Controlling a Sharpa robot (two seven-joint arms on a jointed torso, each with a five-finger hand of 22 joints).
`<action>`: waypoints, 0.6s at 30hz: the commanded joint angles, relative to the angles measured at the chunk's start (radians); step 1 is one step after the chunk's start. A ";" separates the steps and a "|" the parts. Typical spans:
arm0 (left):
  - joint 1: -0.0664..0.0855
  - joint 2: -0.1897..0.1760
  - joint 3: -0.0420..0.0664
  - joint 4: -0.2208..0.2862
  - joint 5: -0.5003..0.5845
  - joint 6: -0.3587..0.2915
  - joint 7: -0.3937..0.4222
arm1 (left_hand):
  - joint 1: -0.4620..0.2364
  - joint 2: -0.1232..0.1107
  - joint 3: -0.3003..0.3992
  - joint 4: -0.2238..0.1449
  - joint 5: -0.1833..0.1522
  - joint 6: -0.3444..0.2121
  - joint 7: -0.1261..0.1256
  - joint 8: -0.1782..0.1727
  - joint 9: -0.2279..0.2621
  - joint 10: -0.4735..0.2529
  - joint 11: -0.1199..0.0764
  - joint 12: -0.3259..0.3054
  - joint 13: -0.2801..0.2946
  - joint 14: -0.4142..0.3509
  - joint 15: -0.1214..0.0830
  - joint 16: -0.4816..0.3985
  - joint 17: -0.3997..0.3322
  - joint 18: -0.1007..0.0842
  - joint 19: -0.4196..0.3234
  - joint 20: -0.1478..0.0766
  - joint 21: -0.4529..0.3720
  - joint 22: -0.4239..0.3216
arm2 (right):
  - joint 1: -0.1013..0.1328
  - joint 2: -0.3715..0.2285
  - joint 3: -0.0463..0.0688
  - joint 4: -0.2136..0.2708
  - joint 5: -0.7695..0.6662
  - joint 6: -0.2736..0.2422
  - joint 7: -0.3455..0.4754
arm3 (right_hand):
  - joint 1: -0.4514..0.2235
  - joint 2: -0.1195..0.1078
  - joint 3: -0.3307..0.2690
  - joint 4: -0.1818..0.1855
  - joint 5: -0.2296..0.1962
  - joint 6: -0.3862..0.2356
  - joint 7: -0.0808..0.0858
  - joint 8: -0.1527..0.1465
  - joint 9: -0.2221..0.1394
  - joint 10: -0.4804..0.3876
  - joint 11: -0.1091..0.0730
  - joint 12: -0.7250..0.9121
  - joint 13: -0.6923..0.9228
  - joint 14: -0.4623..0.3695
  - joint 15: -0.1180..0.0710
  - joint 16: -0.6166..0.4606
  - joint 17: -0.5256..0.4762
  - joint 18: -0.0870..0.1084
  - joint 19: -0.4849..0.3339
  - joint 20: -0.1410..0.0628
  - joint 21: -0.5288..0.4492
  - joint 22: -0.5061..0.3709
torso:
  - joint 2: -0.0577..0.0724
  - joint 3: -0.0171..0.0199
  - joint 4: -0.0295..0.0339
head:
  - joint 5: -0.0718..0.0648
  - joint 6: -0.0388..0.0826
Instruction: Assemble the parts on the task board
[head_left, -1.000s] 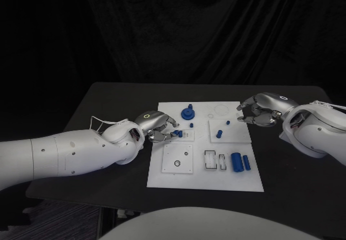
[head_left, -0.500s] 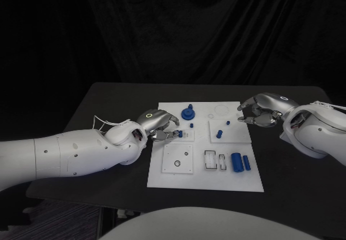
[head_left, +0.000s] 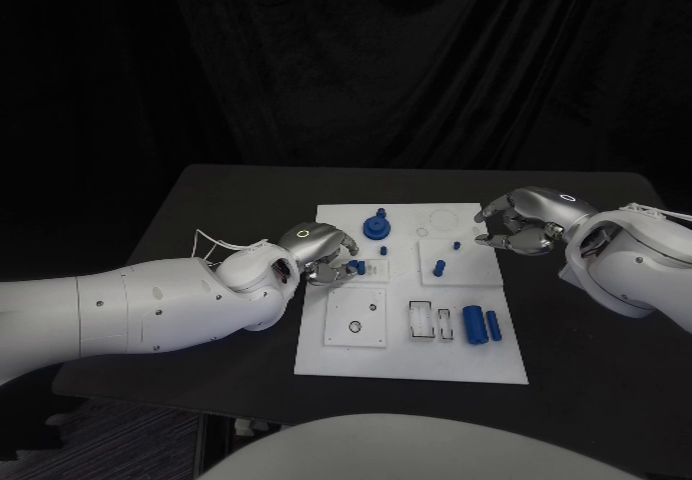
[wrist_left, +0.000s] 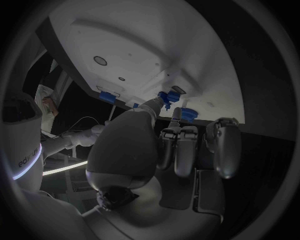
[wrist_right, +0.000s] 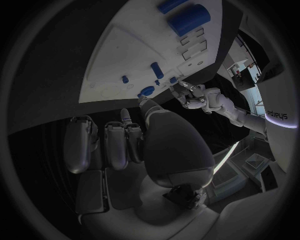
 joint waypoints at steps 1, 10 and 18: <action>-0.001 0.004 0.001 -0.001 -0.009 0.046 -0.022 | 0.000 -0.004 -0.007 0.000 0.004 -0.009 0.000 -0.001 -0.002 0.102 -0.001 0.003 0.262 0.106 0.000 0.003 0.263 0.006 0.024 0.001 -0.005 0.206 | -0.003 0.000 0.001 0.000 -0.002 0.004 -0.002 | -0.002 0.007 0.001 0.003 0.005 0.006 -0.003 -0.005 -0.001 -0.009 0.001 -0.003 0.082 0.059 0.008 -0.007 0.029 0.007 0.017 0.005 -0.006 0.192 | 0.001 -0.0013 0.0022 | -0.003 0.000; -0.001 0.012 0.001 -0.016 -0.009 0.063 -0.025 | 0.010 0.001 0.000 -0.006 0.020 -0.016 0.001 -0.004 -0.005 0.102 0.000 0.003 0.262 0.106 0.001 0.003 0.263 0.006 0.024 0.001 -0.006 0.205 | -0.003 0.000 0.001 0.000 -0.002 0.004 -0.002 | -0.002 0.007 0.001 0.003 0.005 0.006 -0.003 -0.005 -0.001 -0.009 0.001 -0.003 0.082 0.059 0.008 -0.007 0.029 0.007 0.017 0.005 -0.006 0.192 | 0.000 -0.0002 0.0007 | -0.002 0.000; -0.001 0.027 0.001 -0.033 -0.009 0.059 -0.013 | 0.036 0.003 0.025 -0.026 0.027 -0.023 0.004 -0.009 -0.011 0.102 0.001 0.003 0.262 0.106 0.002 0.003 0.263 0.006 0.025 0.002 -0.005 0.206 | -0.003 0.000 0.001 0.000 -0.002 0.004 -0.001 | -0.002 0.007 0.001 0.003 0.005 0.006 -0.003 -0.005 -0.001 -0.009 0.001 -0.003 0.082 0.059 0.008 -0.007 0.029 0.007 0.017 0.005 -0.006 0.192 | -0.001 0.0003 0.0004 | 0.001 0.000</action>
